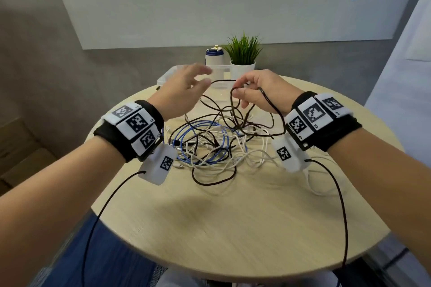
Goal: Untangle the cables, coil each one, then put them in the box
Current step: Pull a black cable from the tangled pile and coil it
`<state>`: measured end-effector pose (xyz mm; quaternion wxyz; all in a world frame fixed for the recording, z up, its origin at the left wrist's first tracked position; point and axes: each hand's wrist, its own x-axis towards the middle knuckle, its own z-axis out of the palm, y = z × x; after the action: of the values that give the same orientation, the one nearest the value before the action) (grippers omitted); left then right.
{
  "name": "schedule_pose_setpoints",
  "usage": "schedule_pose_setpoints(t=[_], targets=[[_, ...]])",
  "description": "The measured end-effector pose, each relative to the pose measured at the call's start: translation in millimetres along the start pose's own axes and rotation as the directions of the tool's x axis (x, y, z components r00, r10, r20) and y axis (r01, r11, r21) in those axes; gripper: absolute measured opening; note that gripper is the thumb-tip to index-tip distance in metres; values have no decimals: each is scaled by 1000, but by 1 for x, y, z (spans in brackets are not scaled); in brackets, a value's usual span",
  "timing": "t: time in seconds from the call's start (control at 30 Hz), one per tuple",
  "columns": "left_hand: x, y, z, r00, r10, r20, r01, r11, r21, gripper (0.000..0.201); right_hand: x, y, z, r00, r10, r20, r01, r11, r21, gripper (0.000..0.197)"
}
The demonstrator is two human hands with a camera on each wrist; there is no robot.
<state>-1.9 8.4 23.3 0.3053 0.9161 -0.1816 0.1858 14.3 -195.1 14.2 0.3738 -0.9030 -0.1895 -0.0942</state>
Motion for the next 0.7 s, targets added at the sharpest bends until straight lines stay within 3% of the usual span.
schedule_pose_setpoints(t=[0.1,0.2,0.3,0.37,0.43,0.53,0.57,0.6,0.7], targets=[[-7,16,11,981,111,157,-78,975,-207,25,0,-4,-1,997,69,16,-71,968,239,17],[-9,15,20,948,130,289,-32,947,-320,24,-3,-5,-5,998,50,43,-64,891,449,17],[-7,5,27,955,62,292,9,971,-238,19,-6,-6,-7,998,62,22,-66,905,420,15],[-8,2,28,946,22,324,37,984,-174,27,-6,-8,-7,995,87,-40,-73,960,271,22],[-13,3,28,883,33,468,15,995,-99,47,-6,-11,-8,990,74,-120,-65,995,82,23],[-28,13,33,726,44,686,-88,996,29,63,-3,-14,-11,977,117,-179,-114,993,24,21],[-31,15,36,701,26,713,-112,991,74,65,-2,-15,-12,975,145,-168,-146,989,8,22],[-33,17,38,700,14,714,-134,985,112,66,-1,-15,-13,973,182,-140,-182,983,13,22],[-32,19,40,794,22,608,-89,993,80,77,-6,-17,-14,965,256,-63,-253,966,47,21]])
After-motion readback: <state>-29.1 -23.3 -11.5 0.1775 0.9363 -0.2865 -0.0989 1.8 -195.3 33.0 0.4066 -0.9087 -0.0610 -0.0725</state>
